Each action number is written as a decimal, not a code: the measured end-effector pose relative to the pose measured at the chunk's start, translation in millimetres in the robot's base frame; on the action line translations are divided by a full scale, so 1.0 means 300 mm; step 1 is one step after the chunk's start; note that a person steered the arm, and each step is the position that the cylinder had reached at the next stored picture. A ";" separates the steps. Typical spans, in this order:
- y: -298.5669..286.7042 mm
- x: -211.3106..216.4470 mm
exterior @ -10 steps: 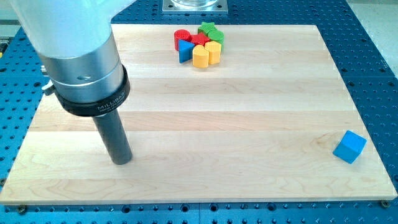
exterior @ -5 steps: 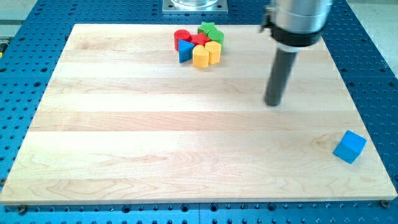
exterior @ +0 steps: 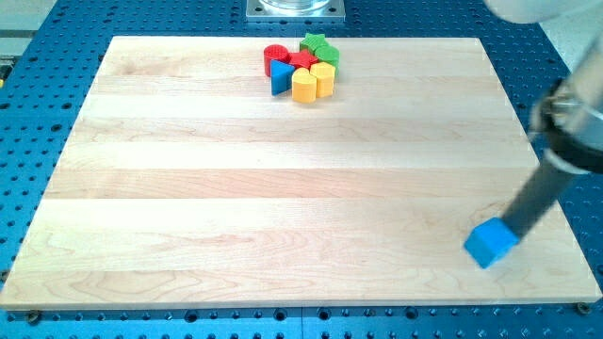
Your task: Slide the cube to the bottom left of the board
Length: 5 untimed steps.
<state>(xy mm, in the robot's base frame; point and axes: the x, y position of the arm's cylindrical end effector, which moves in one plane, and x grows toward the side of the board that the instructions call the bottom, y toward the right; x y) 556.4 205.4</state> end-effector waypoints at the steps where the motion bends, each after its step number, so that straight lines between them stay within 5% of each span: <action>1: -0.091 0.022; 2: 0.028 0.030; 3: -0.009 0.206; 5: -0.197 0.173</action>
<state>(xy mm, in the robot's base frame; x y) 608.3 146.4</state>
